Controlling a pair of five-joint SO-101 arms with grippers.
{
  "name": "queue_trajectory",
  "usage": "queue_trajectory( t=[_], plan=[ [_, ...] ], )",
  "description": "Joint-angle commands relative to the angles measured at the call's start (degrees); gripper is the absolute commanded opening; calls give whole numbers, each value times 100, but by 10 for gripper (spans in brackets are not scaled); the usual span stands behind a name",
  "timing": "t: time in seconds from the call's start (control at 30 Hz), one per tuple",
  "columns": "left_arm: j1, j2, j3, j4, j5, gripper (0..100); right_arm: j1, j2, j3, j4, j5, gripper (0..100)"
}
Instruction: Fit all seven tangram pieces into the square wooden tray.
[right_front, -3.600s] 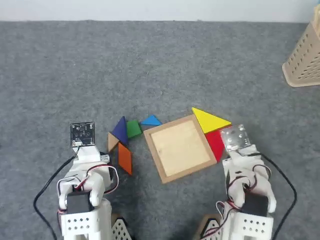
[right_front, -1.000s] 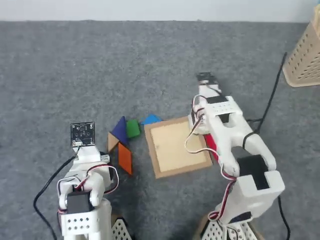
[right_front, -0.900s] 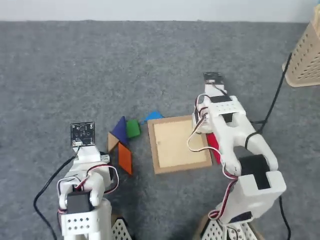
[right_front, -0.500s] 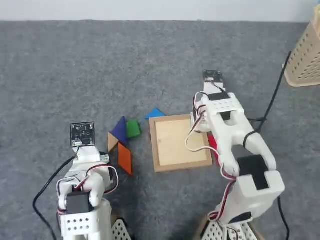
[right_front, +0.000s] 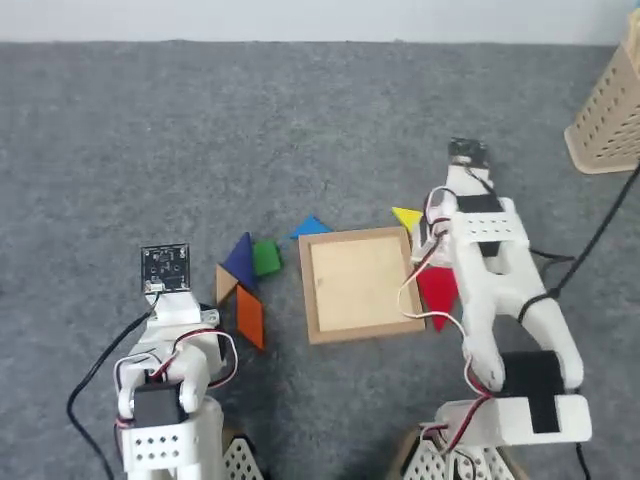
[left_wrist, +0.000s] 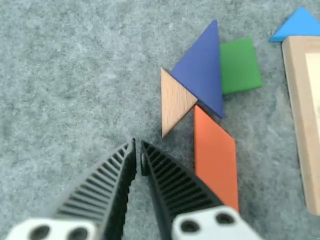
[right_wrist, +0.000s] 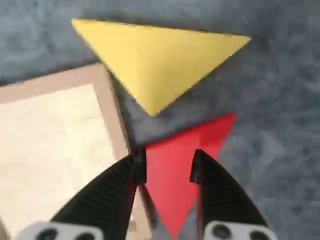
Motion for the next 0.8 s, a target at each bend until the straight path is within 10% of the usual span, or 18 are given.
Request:
queue_trajectory(
  t=[0.0,0.77],
  plan=[
    [-9,-114,-31,9,53,12,66,418,-114,-268,70,145],
    [0,-114,-31,9,53,12,980,1631,-1574,681,273,219]
  ],
)
